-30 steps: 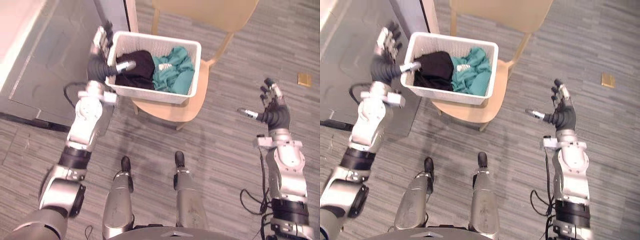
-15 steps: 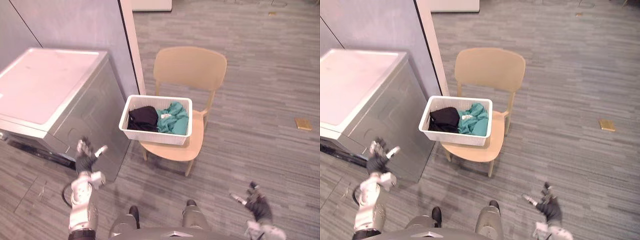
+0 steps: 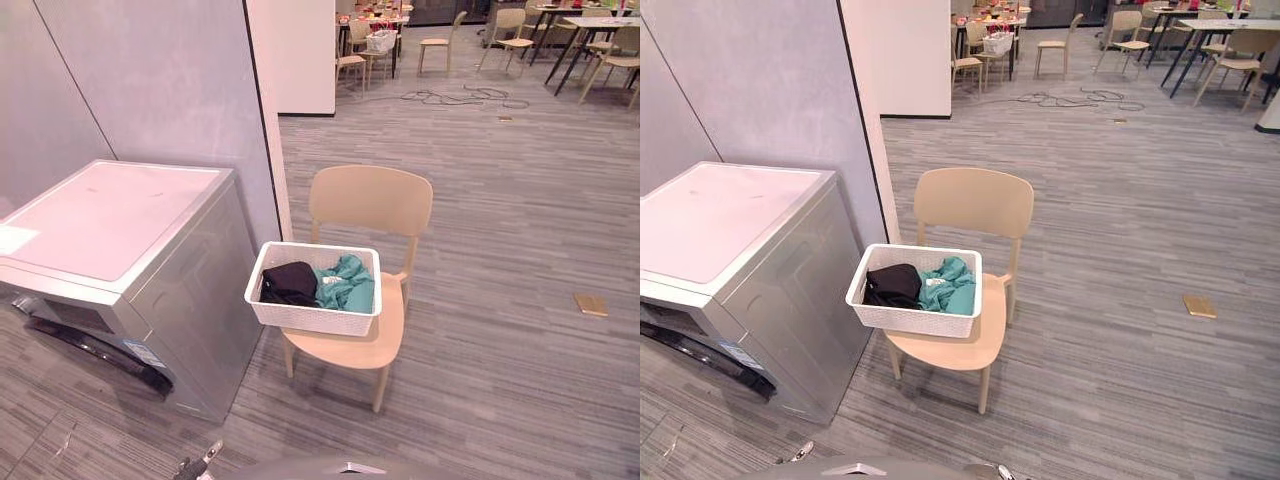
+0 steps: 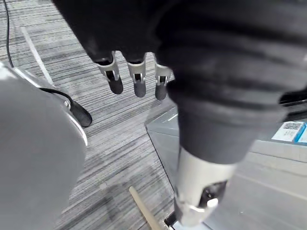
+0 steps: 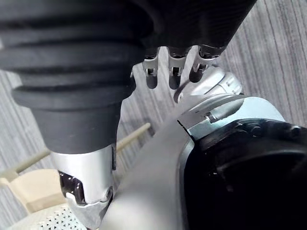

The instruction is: Pick up the laundry basket with both hands and put the clothes into the washing machine.

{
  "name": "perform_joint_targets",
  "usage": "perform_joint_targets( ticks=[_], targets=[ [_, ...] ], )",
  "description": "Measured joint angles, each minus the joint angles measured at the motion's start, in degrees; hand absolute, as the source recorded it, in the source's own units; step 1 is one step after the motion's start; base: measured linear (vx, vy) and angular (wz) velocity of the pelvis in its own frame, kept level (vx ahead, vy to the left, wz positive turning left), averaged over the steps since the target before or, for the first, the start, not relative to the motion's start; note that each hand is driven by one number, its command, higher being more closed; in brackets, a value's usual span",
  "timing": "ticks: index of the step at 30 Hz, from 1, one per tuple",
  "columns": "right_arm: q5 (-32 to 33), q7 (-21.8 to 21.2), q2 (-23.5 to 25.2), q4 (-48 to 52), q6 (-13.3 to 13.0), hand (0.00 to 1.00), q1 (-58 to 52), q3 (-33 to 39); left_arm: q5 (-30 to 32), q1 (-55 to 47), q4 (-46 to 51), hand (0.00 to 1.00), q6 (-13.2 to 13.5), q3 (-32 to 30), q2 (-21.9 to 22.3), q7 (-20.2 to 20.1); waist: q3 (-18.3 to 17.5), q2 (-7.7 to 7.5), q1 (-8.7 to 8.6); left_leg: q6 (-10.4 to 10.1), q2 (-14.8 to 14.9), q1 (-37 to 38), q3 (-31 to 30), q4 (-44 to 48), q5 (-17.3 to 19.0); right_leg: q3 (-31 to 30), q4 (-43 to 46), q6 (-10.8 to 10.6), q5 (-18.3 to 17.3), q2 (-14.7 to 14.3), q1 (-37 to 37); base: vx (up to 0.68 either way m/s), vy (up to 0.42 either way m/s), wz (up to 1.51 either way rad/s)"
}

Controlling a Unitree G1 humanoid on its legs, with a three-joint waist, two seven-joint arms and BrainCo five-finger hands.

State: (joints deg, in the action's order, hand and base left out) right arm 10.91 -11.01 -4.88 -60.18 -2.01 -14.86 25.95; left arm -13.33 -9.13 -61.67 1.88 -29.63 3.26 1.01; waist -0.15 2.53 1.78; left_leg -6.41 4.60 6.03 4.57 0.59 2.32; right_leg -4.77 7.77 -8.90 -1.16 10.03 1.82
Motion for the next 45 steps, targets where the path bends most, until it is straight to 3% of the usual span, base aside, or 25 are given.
perform_joint_targets(
  ticks=[4, 7, 8, 10, 11, 12, 13, 15, 17, 18, 19, 20, 21, 22, 26, 29, 32, 34, 35, 37, 39, 45],
  targets=[
    [-0.03, 0.38, -0.58, -1.69, -0.29, 0.00, 1.11, -3.07, -0.06, 0.24, -0.89, 0.00, 0.09, 6.08, -2.21, -0.08, 0.43, -0.06, -0.09, 0.00, -0.21, -0.45, -5.17, 0.84, -1.36, 4.16, 2.03, 0.22, -1.89, 0.34, -1.93, 0.06, -0.033, 0.56],
    [-0.17, 1.59, -1.23, -1.50, -0.50, 0.00, 2.19, -8.60, -0.08, 1.76, 0.12, 0.00, 0.55, 9.93, -4.00, 0.07, 1.96, -1.37, 0.08, -1.05, -0.69, -3.42, -12.56, 3.67, -3.04, 9.42, 10.90, 1.62, -7.08, 0.70, -1.42, 0.01, -0.126, 1.32],
    [-0.20, 1.72, -1.08, -1.39, -0.75, 0.00, 2.75, -11.40, -0.11, 2.02, 1.70, 0.00, 0.91, 11.31, -4.00, 0.10, 2.88, -2.51, 0.11, -1.87, -0.99, -5.71, -16.19, 4.86, -3.57, 12.67, 14.25, 2.15, -9.52, 1.31, -0.28, -0.11, -0.184, 1.70],
    [-0.69, 1.77, -1.77, -1.42, -1.15, 0.00, 4.54, -12.65, -0.57, 3.10, 2.48, 0.00, 1.23, 11.95, -4.04, 0.20, 4.74, -2.46, 0.21, -2.37, -0.84, -8.75, -20.34, 5.37, -5.39, 18.10, 17.17, 3.51, -11.79, 1.66, 0.60, -0.18, -0.204, 1.55],
    [-0.72, 1.96, -2.51, -1.50, -1.50, 0.00, 5.62, -12.43, -0.76, 3.78, 2.44, 0.00, 1.30, 11.76, -3.85, 0.37, 5.88, -2.34, 0.36, -1.47, 0.96, -9.10, -18.48, 3.06, -6.38, 21.11, 17.08, 4.77, -11.51, 1.98, 0.42, -0.17, -0.095, 1.09],
    [-0.17, 2.48, -2.55, -1.42, -1.79, 0.00, 6.68, -12.23, -1.45, 4.19, 2.50, 0.00, 1.30, 11.63, -3.94, 0.65, 6.48, -2.67, 0.04, 0.22, 2.05, -11.68, -14.10, 6.51, -4.39, 23.82, 17.19, 5.47, -10.93, 3.21, 0.53, -0.19, -0.044, 1.22],
    [0.29, 2.87, -2.60, -1.26, -2.20, 0.00, 7.41, -12.22, -1.66, 5.00, 2.49, 0.00, 1.29, 11.72, -4.03, 1.27, 7.24, -2.79, -0.44, 2.79, 2.44, -16.16, -8.96, 17.04, -1.28, 26.40, 17.14, 5.55, -9.95, 5.16, 0.92, -0.22, -0.040, 0.95],
    [1.23, 2.89, -2.77, -1.02, -2.42, 0.00, 7.79, -12.23, -1.57, 5.15, 2.32, 0.00, 1.38, 12.00, -4.33, 1.79, 7.31, -2.84, -0.94, 5.25, 5.10, -17.90, -0.48, 29.18, 2.68, 28.71, 14.97, 5.10, -7.85, 6.67, 0.83, -0.21, -0.017, 0.77],
    [3.04, 2.89, -2.24, -0.37, -2.39, 0.00, 7.77, -12.23, -0.96, 5.45, 1.30, 0.00, 1.43, 13.26, -4.70, 2.48, 7.29, -2.65, -3.01, 4.96, 10.14, -14.99, 6.68, 29.90, 6.01, 30.92, 10.86, 2.66, -5.60, 6.48, 0.03, -0.14, 0.119, 0.85],
    [3.50, 2.92, -2.36, -0.02, -2.36, 0.00, 7.44, -12.25, 0.02, 5.85, 0.73, 0.00, 1.33, 14.62, -4.92, 2.45, 7.40, -1.98, -3.45, 3.48, 11.08, -12.97, 7.60, 26.42, 6.71, 30.78, 9.59, 1.43, -4.78, 5.88, 0.53, -0.12, 0.273, 0.80],
    [4.72, 2.94, -3.06, 0.28, -2.19, 0.00, 7.12, -12.14, 1.29, 6.37, 0.14, 0.00, 0.97, 16.43, -4.63, 2.47, 7.46, -0.37, -3.71, -0.53, 11.60, -9.60, 7.64, 18.52, 7.54, 29.90, 8.16, 0.04, -3.34, 4.69, 1.70, -0.07, 0.204, 0.62],
    [4.97, 3.09, -2.87, 0.03, -2.05, 0.00, 7.34, -11.87, 1.47, 6.78, 0.06, 0.00, 0.93, 16.96, -4.83, 2.48, 7.66, -0.22, -3.73, -4.68, 10.94, -8.96, 8.07, 15.45, 6.29, 28.62, 7.94, -0.28, -2.64, 4.90, 2.48, -0.10, 0.316, 0.48],
    [5.11, 3.45, -2.36, -0.35, -1.57, 0.00, 8.45, -11.61, 2.24, 7.32, 0.32, 0.00, 0.93, 17.72, -6.50, 2.52, 8.59, -2.27, -3.53, -2.70, 8.59, -9.39, 9.12, 14.71, 5.63, 25.77, 5.17, -0.97, -1.19, 5.72, 2.79, -0.08, 0.240, 0.29],
    [5.11, 3.56, -2.15, -1.80, -1.37, 0.00, 8.91, -11.92, 2.27, 7.65, 0.33, 0.00, 0.90, 18.71, -7.45, 2.63, 8.99, -2.97, -3.08, -1.73, 6.92, -11.53, 9.24, 17.23, 6.63, 25.24, 1.20, -1.92, 2.40, 6.40, 2.08, -0.09, 0.304, 0.22],
    [5.11, 3.84, -2.71, -1.78, -1.10, 0.00, 11.79, -14.08, 2.19, 8.72, 3.09, 0.00, 1.46, 21.53, -8.78, 3.83, 8.58, -3.12, -1.81, 1.80, 4.09, -20.95, 8.61, 26.94, 11.56, 25.56, -5.87, -3.47, 8.47, 8.67, 3.48, -0.05, 0.293, 0.14],
    [5.27, 5.54, -2.98, -1.68, -0.69, 0.00, 13.14, -14.04, 2.31, 10.80, 4.71, 0.00, 2.52, 23.61, -8.80, 4.32, 8.51, -2.73, -1.69, 3.96, 1.66, -26.60, 5.37, 32.09, 14.43, 24.13, -5.57, -3.29, 7.54, 9.68, 4.40, -0.02, 0.252, 0.62],
    [7.10, 5.25, -2.43, -1.23, -0.85, 0.00, 13.42, -14.10, 2.82, 10.65, 4.86, 0.00, 2.87, 24.41, -8.90, 4.77, 8.54, -2.27, -2.31, 5.05, -0.23, -26.48, 1.48, 31.91, 14.73, 9.41, 3.09, 4.42, -2.57, 5.75, 7.40, 0.09, 0.131, 0.65],
    [8.01, 4.29, -1.19, -1.19, -1.28, 0.00, 13.59, -15.36, 4.82, 10.66, 4.57, 0.00, 2.77, 25.02, -9.36, 4.67, 8.53, -2.33, -2.39, 5.26, -1.31, -23.47, -1.90, 27.98, 12.85, -4.63, 11.71, 2.94, -9.90, -2.28, 9.07, 0.16, 0.021, 0.88],
    [8.45, 3.86, -0.98, -1.23, -1.55, 0.00, 13.44, -15.51, 5.46, 10.61, 4.48, 0.00, 2.73, 24.84, -9.29, 4.59, 8.54, -2.32, -2.47, 5.18, -1.34, -22.32, -2.70, 26.46, 12.33, -6.80, 13.17, 3.08, -11.10, -4.75, 9.05, 0.19, -0.075, 0.80],
    [9.51, 3.52, -0.24, -1.25, -1.90, 0.00, 12.98, -15.65, 6.92, 10.08, 2.60, 0.00, 2.51, 22.65, -8.30, 4.36, 8.67, -2.51, -2.93, 3.88, -1.27, -17.15, -5.49, 21.83, 10.80, -12.69, 13.66, 4.80, -12.52, -13.93, 8.95, 0.19, -0.163, 0.76],
    [9.56, 3.59, -0.52, -1.54, -2.42, 0.00, 12.10, -13.59, 7.04, 9.72, 1.52, 0.00, 2.27, 22.06, -6.20, 3.63, 7.67, -1.44, -3.91, 2.79, -1.55, -15.61, -7.90, 20.12, 9.97, -12.02, 11.15, 5.85, -11.04, -14.79, 5.06, 0.26, -0.176, 0.71],
    [8.91, 3.64, -0.18, -1.41, -1.75, 0.00, 9.72, -8.94, 7.44, 8.90, 3.29, 0.00, 1.73, 19.50, -1.82, 1.90, 7.41, -1.39, -3.00, 0.57, 0.88, -11.01, -6.91, 17.17, 8.40, -8.93, 10.56, 6.65, -10.90, -16.04, -0.16, 0.13, -0.140, 0.31]
  ],
)
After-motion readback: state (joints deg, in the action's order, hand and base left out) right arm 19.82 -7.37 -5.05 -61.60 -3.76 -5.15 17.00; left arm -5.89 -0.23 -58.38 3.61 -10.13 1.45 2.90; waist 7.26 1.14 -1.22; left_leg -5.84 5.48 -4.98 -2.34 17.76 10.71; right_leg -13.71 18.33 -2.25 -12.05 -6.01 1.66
